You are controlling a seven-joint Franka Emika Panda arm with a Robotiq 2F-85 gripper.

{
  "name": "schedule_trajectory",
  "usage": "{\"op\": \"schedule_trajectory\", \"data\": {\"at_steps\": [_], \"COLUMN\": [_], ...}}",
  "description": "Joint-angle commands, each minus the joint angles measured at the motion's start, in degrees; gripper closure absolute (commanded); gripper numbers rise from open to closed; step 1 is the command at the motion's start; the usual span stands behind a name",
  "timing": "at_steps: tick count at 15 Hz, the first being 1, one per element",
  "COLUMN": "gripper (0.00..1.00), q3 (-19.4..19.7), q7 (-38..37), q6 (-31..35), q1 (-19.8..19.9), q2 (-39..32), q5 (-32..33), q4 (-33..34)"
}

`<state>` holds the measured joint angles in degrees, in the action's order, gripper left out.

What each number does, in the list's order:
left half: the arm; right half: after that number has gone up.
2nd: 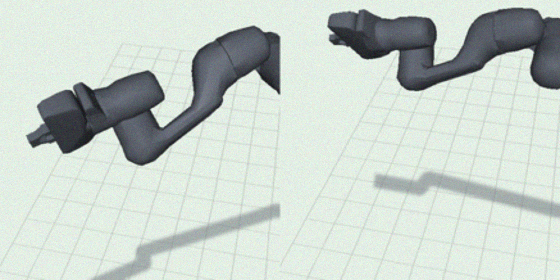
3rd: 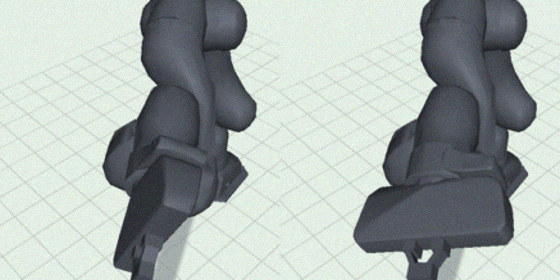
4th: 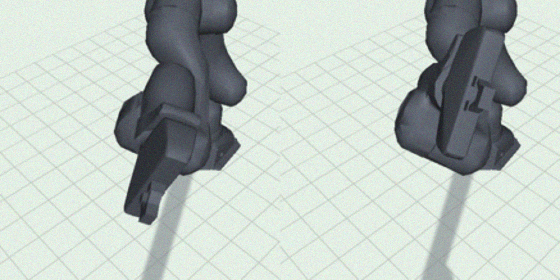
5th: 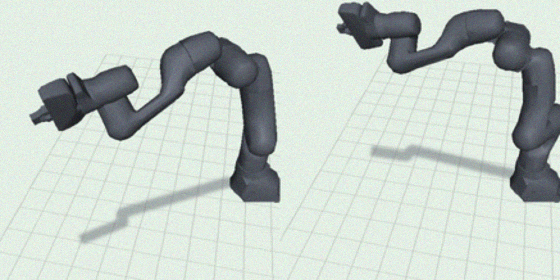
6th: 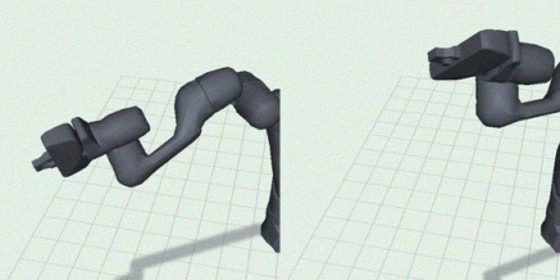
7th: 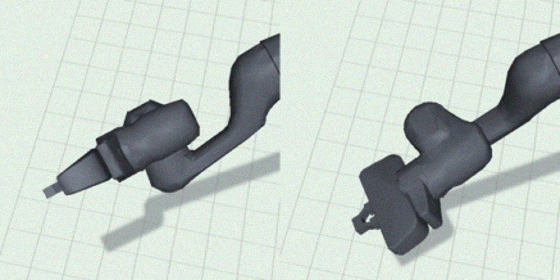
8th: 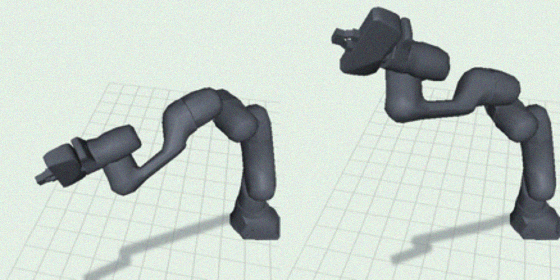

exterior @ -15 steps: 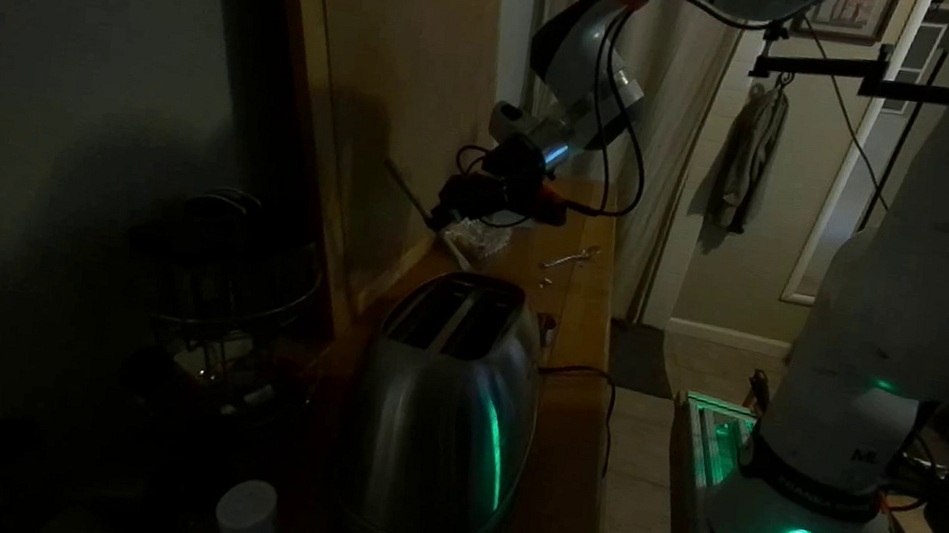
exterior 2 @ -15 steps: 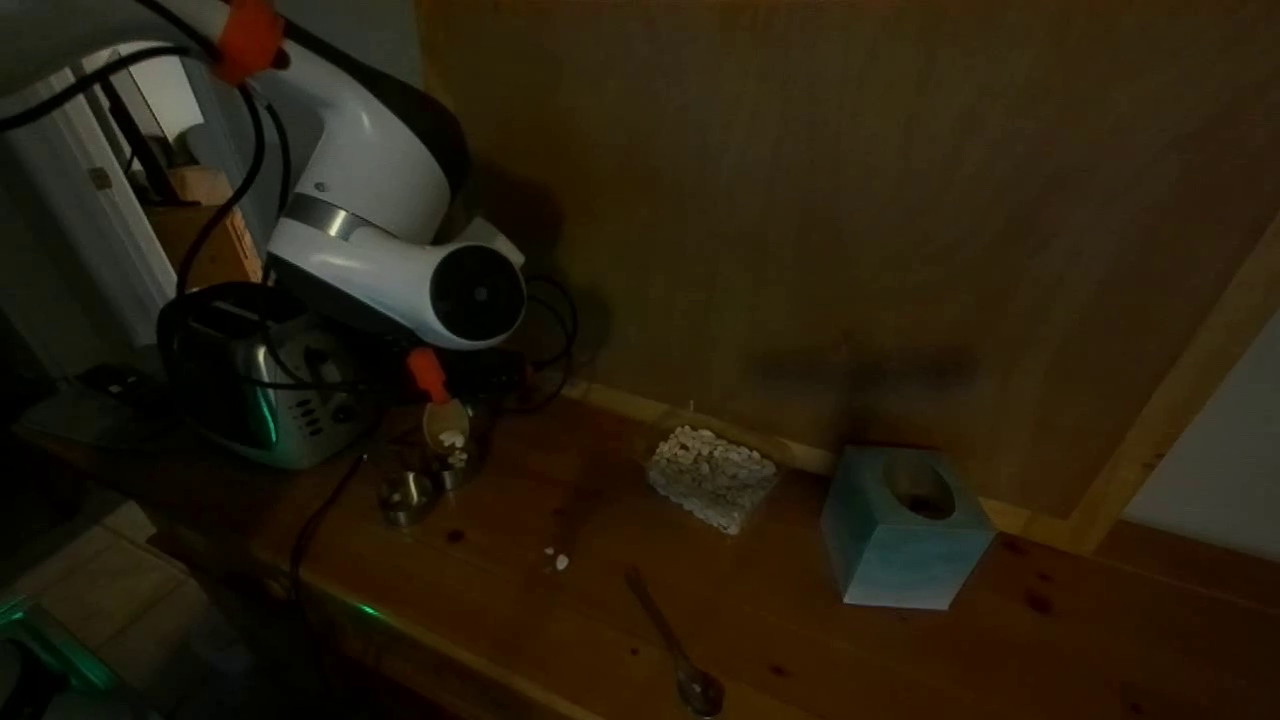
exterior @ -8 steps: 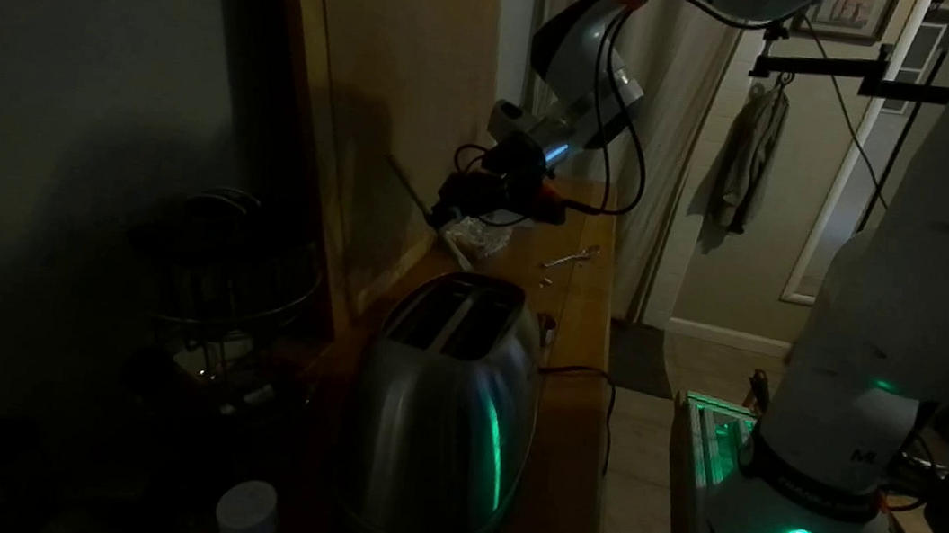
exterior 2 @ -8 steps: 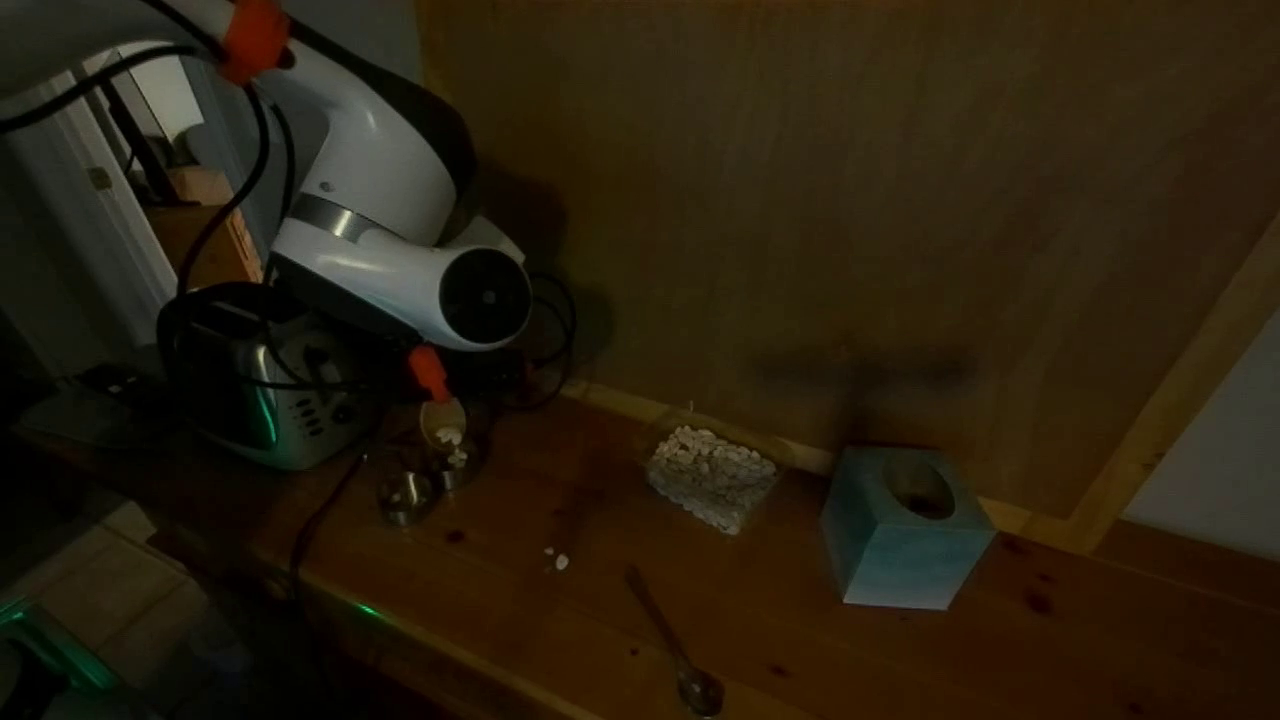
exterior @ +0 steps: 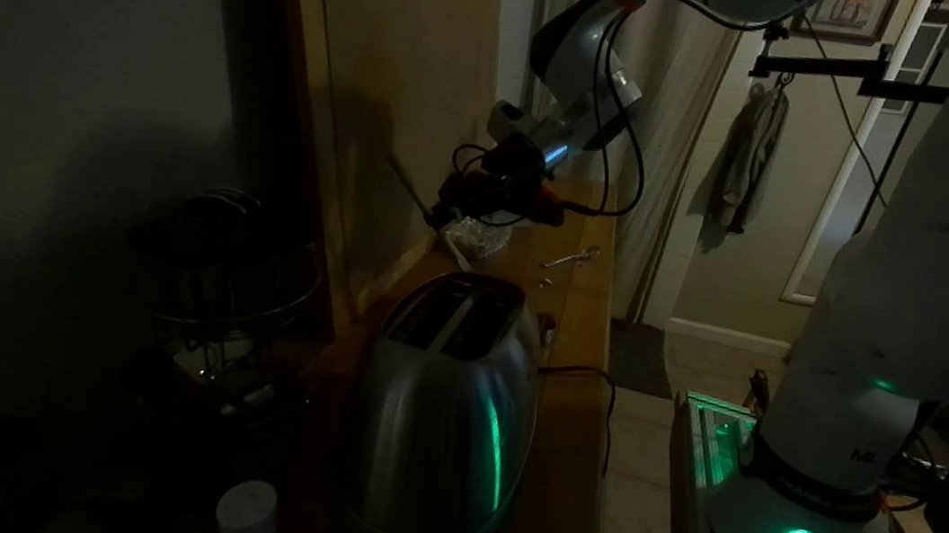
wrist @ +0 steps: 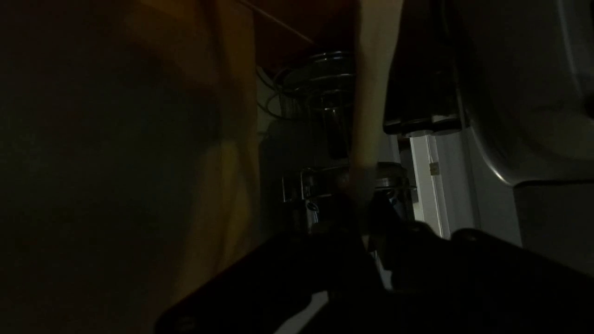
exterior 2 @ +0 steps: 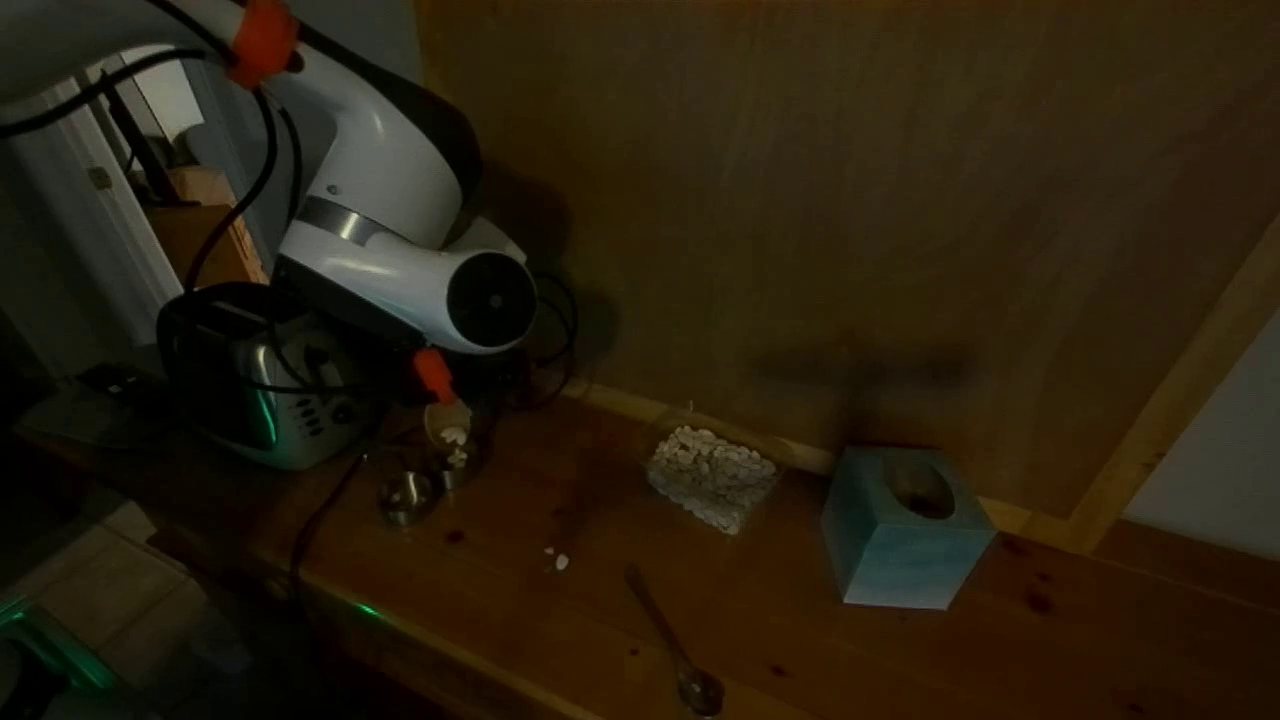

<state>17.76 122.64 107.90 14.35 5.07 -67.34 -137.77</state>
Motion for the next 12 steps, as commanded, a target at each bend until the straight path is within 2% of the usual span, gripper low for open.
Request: {"op": "schedule_trajectory", "data": {"at_steps": [1,11,12], "gripper": [0.96,0.96,0.96], "q3": [-0.39,1.34,1.3], "q7": [1.73,2.08,2.39], "q6": [-0.22,-5.65,-4.6], "q1": [0.71,2.55,2.64], "q2": [-0.76,-0.57,-0.54], "q5": [-0.13,-0.96,-1.09], "q4": [0.95,0.95,0.76]}}
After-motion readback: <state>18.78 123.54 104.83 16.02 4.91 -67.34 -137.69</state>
